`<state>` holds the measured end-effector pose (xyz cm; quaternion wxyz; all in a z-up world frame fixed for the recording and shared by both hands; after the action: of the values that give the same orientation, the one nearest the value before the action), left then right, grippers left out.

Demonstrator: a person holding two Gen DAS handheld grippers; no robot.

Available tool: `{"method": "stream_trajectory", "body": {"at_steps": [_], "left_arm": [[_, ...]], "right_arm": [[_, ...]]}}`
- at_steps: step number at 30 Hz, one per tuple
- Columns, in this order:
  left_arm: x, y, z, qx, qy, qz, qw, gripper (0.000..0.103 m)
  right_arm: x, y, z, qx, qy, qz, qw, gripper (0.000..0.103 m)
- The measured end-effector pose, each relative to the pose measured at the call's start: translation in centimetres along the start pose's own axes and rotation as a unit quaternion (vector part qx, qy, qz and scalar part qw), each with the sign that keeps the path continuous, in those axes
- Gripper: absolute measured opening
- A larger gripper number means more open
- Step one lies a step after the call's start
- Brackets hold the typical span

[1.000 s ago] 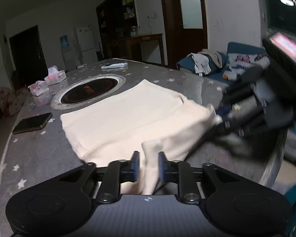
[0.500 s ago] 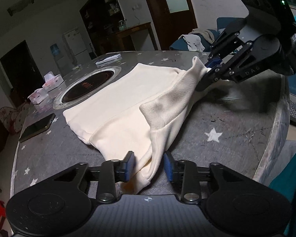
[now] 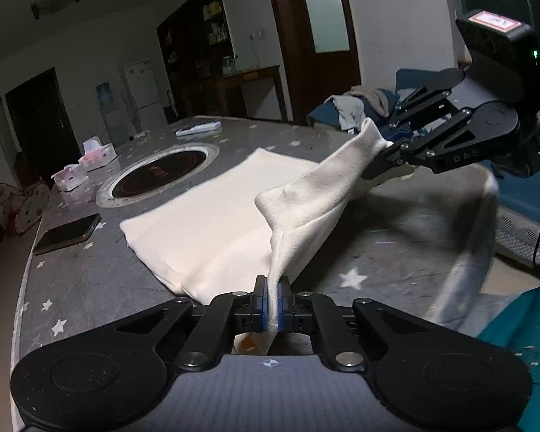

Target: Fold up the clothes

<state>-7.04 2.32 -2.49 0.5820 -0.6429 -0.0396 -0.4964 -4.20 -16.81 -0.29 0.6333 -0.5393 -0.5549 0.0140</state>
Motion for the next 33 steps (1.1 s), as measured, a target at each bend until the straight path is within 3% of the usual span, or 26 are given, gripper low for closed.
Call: {"method": "stream_trajectory", "body": {"at_steps": [8,14,24,33], "left_arm": [[-0.6,-5.8,-2.8,-0.035,-0.010,-0.018,0.9992,0.005],[1.3,-7.0,-1.9,-0.017,-0.013,-0.038,0.9990,0.005],[6.1,-3.0,3.6,0.020,-0.040,-0.040,0.9982,0.005],[8.5,6.3,7.3,0.046,-0.046,0.015,0.9977,0.006]], "right_arm": [[-1.0,-6.4,3.0,0.019,-0.015,0.007,1.000,0.009],[0.3,-8.2,2.8,0.020,-0.028,0.009,0.999,0.009],[4.9,-4.9,-1.9,0.008,-0.030,-0.004,1.000,0.009],[5.8,4.5,-7.1,-0.010,-0.003,0.046,0.999,0.009]]}}
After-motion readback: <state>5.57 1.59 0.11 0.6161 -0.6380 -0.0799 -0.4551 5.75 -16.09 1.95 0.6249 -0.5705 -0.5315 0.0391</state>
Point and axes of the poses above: each gripper's, at about its wrist camera, not at the fingertips, and y roughly the way its jaws point, z to its left, x to its top, the point moved 6 cm from there along y, roughly the way its jaws point, and after that the axes turned 12 degrees about z, right-handed, at the moved point
